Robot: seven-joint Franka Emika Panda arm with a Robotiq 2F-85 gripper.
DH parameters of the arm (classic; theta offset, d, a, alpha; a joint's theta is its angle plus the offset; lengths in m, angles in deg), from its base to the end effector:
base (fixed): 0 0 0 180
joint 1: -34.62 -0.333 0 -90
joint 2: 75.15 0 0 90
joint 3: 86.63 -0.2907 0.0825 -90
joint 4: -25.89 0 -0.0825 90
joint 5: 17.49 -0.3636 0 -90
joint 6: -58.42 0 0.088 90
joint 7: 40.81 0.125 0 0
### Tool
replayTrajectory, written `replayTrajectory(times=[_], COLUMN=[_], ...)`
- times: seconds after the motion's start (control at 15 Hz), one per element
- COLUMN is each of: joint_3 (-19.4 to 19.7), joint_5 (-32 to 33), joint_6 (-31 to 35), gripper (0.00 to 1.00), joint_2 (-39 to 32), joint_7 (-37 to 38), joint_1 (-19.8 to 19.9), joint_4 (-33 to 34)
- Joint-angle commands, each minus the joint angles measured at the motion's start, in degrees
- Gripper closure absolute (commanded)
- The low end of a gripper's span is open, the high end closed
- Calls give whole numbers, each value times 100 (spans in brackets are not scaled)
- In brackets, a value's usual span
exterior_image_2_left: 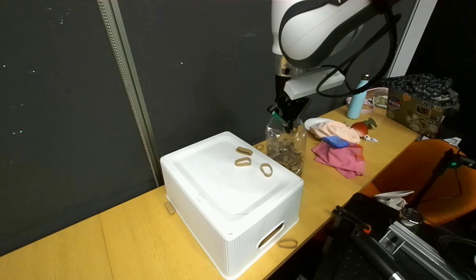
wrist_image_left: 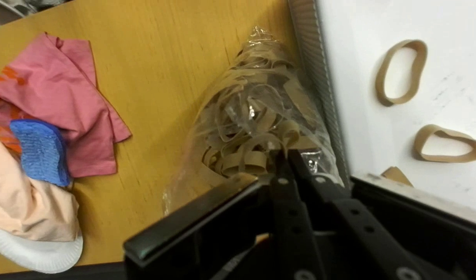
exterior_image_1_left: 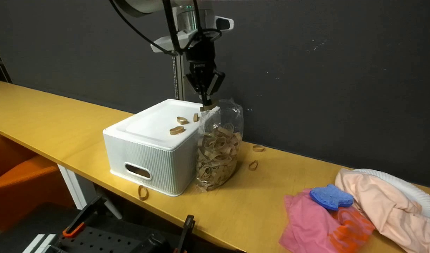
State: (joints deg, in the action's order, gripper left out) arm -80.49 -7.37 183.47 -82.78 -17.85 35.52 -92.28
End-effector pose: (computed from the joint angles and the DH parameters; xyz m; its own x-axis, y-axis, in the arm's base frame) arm 0.5452 -0.0759 0.3395 0.9135 -0.4047 0.0417 -0.4061 -0.9010 0.1524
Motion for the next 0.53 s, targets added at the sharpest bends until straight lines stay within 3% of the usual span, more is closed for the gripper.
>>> replayTrajectory(times=[0.0,0.47], joint_3=[40,51], joint_5=[164,280], joint_6=[196,255], gripper=[99,99], joint_2=[109,-265], joint_7=[152,66], joint_1=[101,172], joint_4=[-150,503])
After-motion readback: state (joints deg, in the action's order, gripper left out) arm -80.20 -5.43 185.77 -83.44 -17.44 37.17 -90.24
